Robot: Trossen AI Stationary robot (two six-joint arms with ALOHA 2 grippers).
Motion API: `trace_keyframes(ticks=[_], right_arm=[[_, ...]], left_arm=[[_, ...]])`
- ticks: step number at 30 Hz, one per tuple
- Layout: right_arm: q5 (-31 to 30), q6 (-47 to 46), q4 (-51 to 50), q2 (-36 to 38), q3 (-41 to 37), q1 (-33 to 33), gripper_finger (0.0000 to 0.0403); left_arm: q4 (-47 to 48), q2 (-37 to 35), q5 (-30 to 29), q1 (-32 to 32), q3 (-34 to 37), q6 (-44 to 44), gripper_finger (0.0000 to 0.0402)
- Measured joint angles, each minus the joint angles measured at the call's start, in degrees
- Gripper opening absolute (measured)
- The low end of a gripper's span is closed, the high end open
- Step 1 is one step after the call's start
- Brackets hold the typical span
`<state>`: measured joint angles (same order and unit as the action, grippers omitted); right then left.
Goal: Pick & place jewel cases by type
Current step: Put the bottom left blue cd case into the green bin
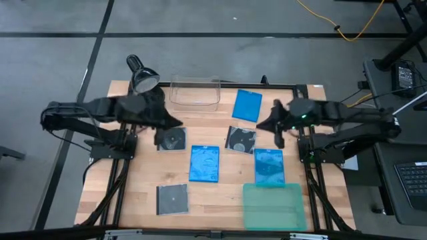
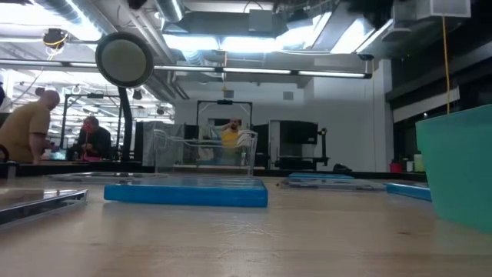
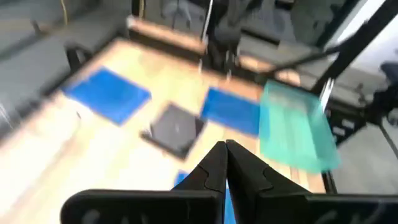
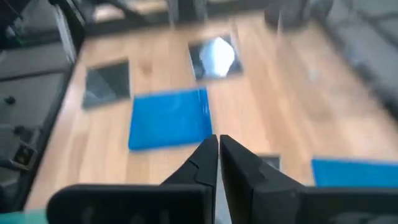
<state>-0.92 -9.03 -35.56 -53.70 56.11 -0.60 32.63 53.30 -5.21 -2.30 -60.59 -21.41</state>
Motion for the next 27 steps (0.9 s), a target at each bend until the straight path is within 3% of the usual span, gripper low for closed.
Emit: trace_keyframes(ticks=[4,11,19,27], right_arm=[[0.66,-2.78,5.15,-2.09,-8.39,0.0,0.0022],[8.47,-5.54,21.68,-8.32,-18.65,0.87,0.0008],[7.45,-4.42,27.07,-19.49,-17.71,5.56,0.0005],[6.59,-5.92,28.59,-31.07,-12.4,8.15,0.0004]], left_arm=[[0.06,3.5,0.02,-3.19,3.69,-4.07,0.0003],[-2.8,8.99,-0.07,-8.37,10.67,-12.82,0.0003],[-4.54,13.81,-0.47,-16.04,14.3,-20.3,0.0003],[-4.05,18.08,-6.02,-22.13,14.3,-21.91,0.0003]])
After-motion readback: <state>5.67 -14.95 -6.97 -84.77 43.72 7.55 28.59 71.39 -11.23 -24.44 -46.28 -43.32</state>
